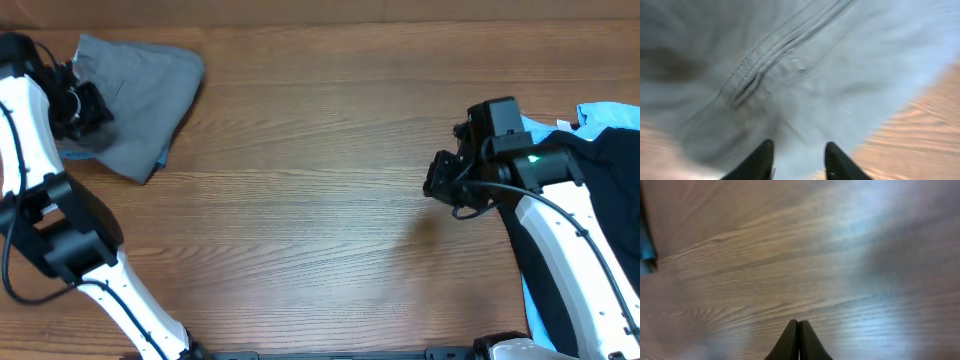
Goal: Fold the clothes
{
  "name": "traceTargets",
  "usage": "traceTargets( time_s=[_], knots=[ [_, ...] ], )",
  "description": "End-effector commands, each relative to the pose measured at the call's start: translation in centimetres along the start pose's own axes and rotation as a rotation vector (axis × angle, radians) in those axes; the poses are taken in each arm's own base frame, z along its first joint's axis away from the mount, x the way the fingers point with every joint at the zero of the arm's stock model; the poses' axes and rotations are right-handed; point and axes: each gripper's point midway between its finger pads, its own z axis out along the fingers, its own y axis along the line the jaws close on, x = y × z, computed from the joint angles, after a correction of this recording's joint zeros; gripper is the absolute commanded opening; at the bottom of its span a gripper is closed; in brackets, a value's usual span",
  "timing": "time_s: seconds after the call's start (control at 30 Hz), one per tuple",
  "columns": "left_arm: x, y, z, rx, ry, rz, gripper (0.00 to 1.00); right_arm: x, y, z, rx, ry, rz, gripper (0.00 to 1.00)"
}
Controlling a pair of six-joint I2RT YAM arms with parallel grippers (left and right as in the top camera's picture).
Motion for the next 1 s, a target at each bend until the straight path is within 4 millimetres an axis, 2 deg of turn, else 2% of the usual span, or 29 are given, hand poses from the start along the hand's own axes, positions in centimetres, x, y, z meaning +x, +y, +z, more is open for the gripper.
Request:
traceTargets(
  time_s=[0.0, 0.03, 0.07, 0.13, 0.17, 0.2, 0.3, 0.37, 0.47, 0.57, 0.67, 0.73, 0.83, 0.97],
  knots=[
    [-1.1, -6.9, -13.1, 0.045, -0.263, 0.221, 0.43, -2.2, 2.2, -5.0, -0.041, -0.156, -0.154, 0.04],
    [0.0, -8.5, -15.5, 0.058, -0.29, 0.275, 0.45, -2.4, 2.5, -6.4, -0.039, -0.188, -0.181, 0.04],
    [2.3, -10.9, -18.6, 0.074, -0.314, 0.348, 0.55, -2.5, 3.1, -8.7, -0.043, -0.241, -0.219, 0.05],
    [5.7, -13.2, -21.8, 0.086, -0.322, 0.428, 0.7, -2.1, 3.7, -11.5, -0.058, -0.305, -0.253, 0.06],
    [7.4, -14.2, -23.2, 0.09, -0.326, 0.461, 0.87, -1.7, 4.1, -13.3, -0.073, -0.345, -0.268, 0.08],
    [8.9, -15.0, -24.5, 0.089, -0.335, 0.485, 1.0, -1.3, 4.3, -14.7, -0.087, -0.375, -0.277, 0.1],
    [12.5, -16.9, -27.5, 0.097, -0.373, 0.561, 1.0, 0.9, 4.7, -18.9, -0.133, -0.476, -0.305, 0.17],
    [14.7, -17.4, -29.0, 0.091, -0.391, 0.583, 1.0, 2.7, 4.5, -21.5, -0.164, -0.544, -0.324, 0.22],
    [17.8, -16.8, -31.0, 0.047, -0.409, 0.578, 1.0, 5.9, 3.8, -24.3, -0.203, -0.631, -0.348, 0.32],
    [20.5, -16.4, -32.6, 0.06, -0.442, 0.576, 1.0, 9.0, 2.7, -26.0, -0.226, -0.682, -0.362, 0.35],
    [23.2, -15.1, -32.9, 0.06, -0.446, 0.579, 1.0, 11.7, 1.4, -26.6, -0.232, -0.696, -0.366, 0.36],
    [25.0, -14.1, -32.4, 0.064, -0.455, 0.577, 1.0, 12.8, 0.3, -26.8, -0.211, -0.717, -0.357, 0.35],
    [26.5, -13.2, -30.5, 0.073, -0.478, 0.572, 1.0, 12.6, -1.2, -26.7, -0.145, -0.745, -0.327, 0.3],
    [27.2, -12.2, -25.5, 0.084, -0.509, 0.542, 1.0, 10.7, -2.2, -23.9, -0.076, -0.718, -0.299, 0.26]
  ],
)
